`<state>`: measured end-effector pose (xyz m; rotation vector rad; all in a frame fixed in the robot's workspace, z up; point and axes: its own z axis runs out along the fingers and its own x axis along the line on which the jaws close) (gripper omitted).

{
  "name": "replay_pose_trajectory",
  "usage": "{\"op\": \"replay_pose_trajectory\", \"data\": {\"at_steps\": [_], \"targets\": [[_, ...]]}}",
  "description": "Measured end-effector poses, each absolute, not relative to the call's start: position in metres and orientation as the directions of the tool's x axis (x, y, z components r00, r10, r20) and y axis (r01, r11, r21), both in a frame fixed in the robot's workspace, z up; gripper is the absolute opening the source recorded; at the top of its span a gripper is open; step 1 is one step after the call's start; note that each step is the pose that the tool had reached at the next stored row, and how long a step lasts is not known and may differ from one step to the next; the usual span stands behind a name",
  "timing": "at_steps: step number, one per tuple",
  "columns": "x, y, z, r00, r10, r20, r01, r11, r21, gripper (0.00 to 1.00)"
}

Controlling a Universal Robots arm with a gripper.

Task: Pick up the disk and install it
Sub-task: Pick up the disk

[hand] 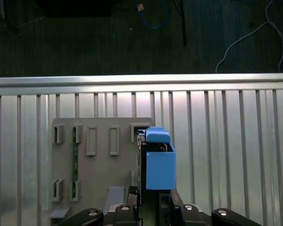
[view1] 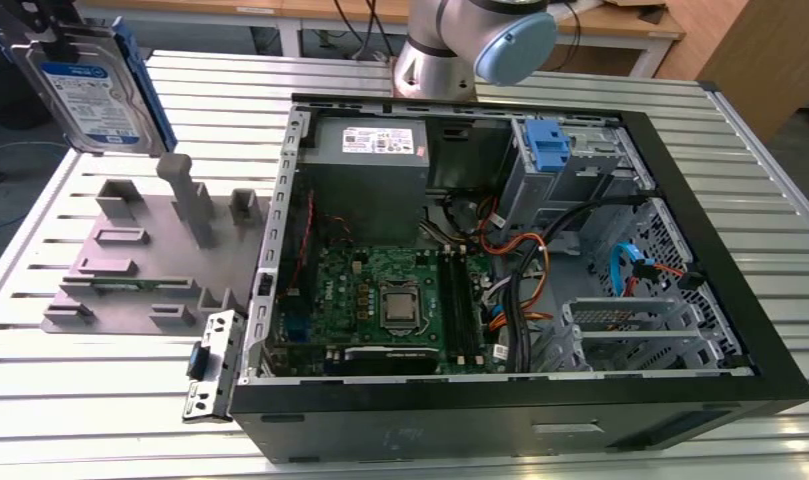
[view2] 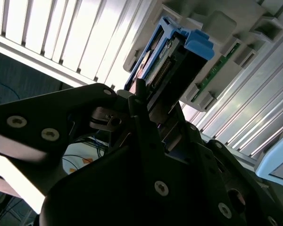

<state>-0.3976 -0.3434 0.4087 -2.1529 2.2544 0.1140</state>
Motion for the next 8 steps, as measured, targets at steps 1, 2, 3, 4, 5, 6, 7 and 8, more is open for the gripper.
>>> {"op": "replay_pose_trajectory", "data": {"at_steps": [1, 2, 3, 4, 5, 6, 7, 8], "targets": [[-0.3975, -0.3434, 0.4088, -0.047, -0.997, -0.066, -0.998, 0.045, 0.038, 0.35], [-0.3976, -0.3434, 0.409, -0.047, -0.997, -0.066, -0.998, 0.045, 0.038, 0.35], [-0.3975, -0.3434, 0.409, -0.047, -0.997, -0.066, -0.998, 0.045, 0.038, 0.35], [-0.3976, -0.3434, 0.4091, -0.047, -0.997, -0.066, -0.998, 0.045, 0.038, 0.35], [-0.3976, -0.3434, 0.4092, -0.047, -0.997, -0.066, -0.998, 0.045, 0.038, 0.35], [-0.3975, -0.3434, 0.4092, -0.047, -0.997, -0.066, -0.998, 0.045, 0.038, 0.35], [-0.3976, -0.3434, 0.4097, -0.047, -0.997, -0.066, -0.998, 0.045, 0.038, 0.35], [-0.3976, -0.3434, 0.4103, -0.047, -0.997, -0.066, -0.998, 0.045, 0.038, 0.35]]}}
